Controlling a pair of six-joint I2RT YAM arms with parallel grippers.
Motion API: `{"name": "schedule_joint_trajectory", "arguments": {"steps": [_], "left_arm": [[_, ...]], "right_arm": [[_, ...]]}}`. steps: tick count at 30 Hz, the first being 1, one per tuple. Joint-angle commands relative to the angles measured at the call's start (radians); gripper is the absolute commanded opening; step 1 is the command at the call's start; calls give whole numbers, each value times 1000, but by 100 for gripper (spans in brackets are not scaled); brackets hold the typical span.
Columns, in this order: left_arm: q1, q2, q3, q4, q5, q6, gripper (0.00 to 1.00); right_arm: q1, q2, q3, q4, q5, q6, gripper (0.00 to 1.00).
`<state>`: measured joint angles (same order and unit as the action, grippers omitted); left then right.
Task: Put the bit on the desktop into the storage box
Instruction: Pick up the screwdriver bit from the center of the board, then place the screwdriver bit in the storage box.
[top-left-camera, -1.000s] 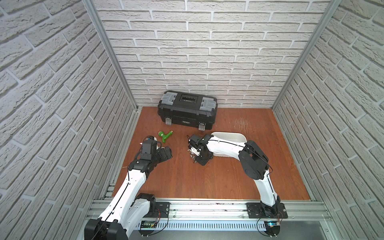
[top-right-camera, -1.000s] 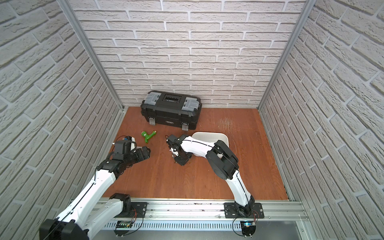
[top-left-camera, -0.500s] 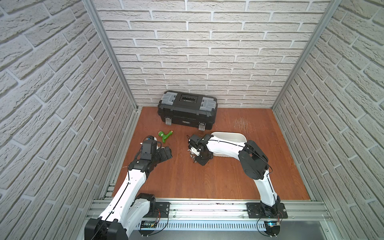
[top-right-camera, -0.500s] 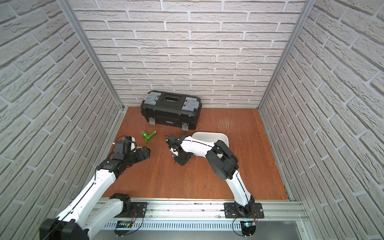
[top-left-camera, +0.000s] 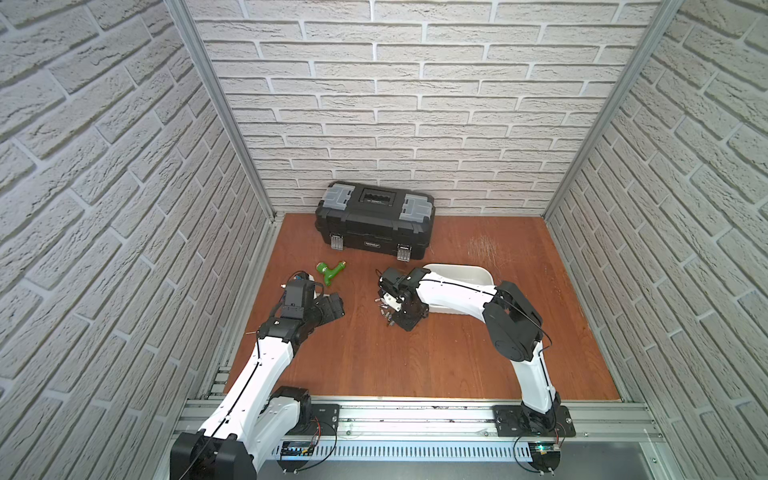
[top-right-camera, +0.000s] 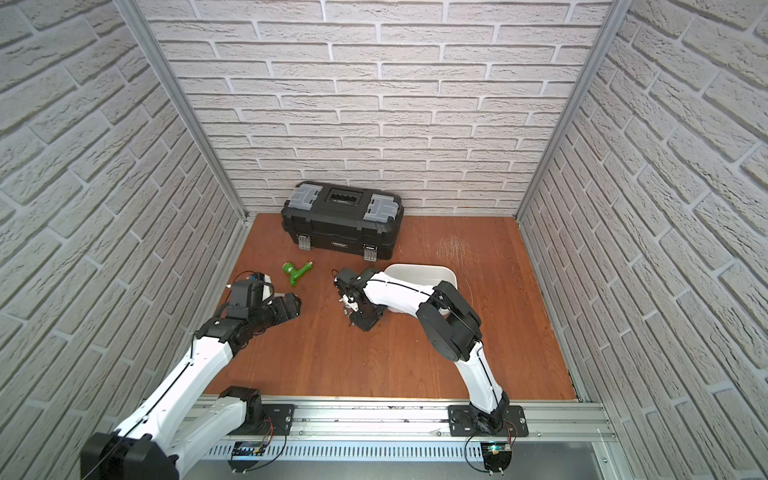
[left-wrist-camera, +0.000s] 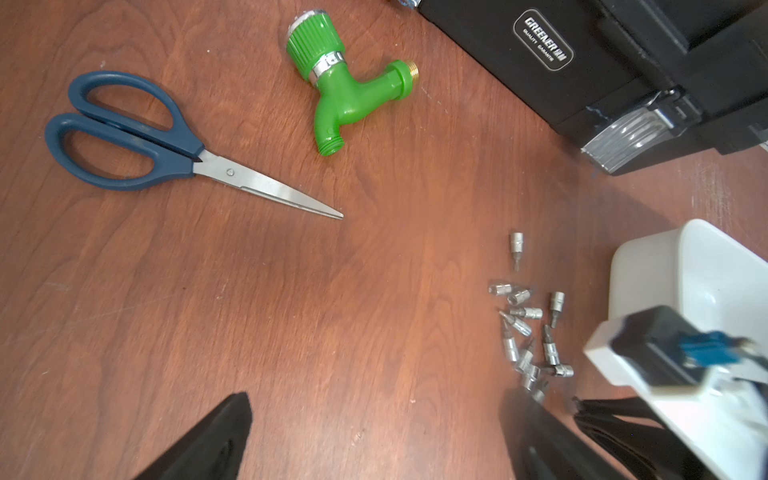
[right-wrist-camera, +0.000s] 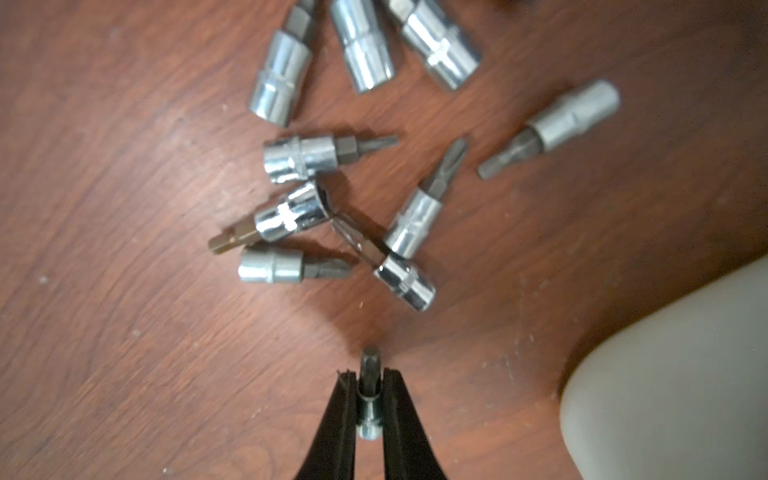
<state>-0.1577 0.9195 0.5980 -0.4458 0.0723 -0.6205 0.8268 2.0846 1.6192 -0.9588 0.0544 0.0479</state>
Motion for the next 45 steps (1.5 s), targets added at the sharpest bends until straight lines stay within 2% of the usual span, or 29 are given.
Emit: {"name": "schedule_joint_trajectory", "arguments": {"steps": [1,11,19,27,45], "left_arm": [[-3,11,24,12,-1,20,98],[-3,12,24,10,3,21,98],[-4,3,18,8,8,22,98],[-3,-1,14,9,10,21,98],[-3,-17,2,8,15,19,98]], "right_arm": [[-2,-100,3,-36,-8,3,13],[-74,-233,60,-85,28,-14,13],[-226,-270,58,-86,37,-49,12],[-323,-220,46,-59,46,-71,11],[-330,-40,40,11,27,-48,11]]}}
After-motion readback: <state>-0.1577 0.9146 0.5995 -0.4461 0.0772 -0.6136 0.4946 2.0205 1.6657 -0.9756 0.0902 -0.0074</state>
